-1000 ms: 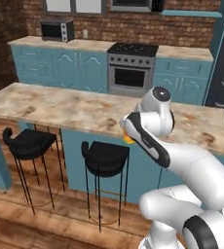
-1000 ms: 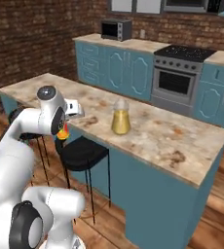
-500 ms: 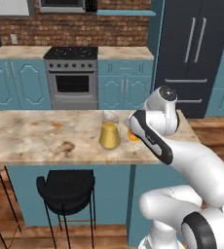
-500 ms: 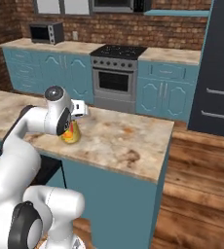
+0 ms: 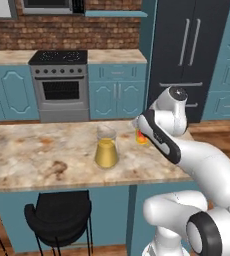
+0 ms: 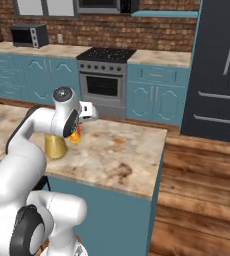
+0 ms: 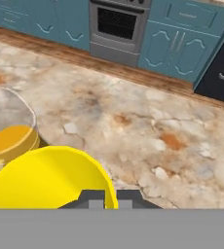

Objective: Place the pitcher and cup on the dining counter for serving.

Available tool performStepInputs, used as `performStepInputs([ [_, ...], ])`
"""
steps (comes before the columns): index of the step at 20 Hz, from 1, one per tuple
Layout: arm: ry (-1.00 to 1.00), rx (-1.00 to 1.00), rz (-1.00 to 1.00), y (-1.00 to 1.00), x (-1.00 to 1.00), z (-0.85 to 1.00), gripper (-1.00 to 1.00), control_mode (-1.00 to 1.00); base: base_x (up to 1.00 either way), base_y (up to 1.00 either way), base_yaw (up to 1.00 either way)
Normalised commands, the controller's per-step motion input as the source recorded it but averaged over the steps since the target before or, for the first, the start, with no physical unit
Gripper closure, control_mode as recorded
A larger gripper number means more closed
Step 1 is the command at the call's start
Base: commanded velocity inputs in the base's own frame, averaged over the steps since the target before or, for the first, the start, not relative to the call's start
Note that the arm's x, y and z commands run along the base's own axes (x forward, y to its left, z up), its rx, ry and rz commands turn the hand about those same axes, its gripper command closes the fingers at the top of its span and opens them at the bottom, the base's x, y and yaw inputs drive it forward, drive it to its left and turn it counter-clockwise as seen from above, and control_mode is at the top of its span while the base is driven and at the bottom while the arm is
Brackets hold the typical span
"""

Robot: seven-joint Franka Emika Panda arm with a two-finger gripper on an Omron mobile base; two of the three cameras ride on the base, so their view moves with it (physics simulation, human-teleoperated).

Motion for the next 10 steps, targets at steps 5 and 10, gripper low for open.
performStepInputs([
  [5, 0.0, 0.0, 0.0, 0.0, 0.0, 0.0, 1.0, 1.0, -0.25, 0.08, -0.09],
  [10, 0.0, 0.0, -0.09, 0.01, 0.24, -0.04, 1.0, -1.0, 0.0, 0.02, -0.02],
])
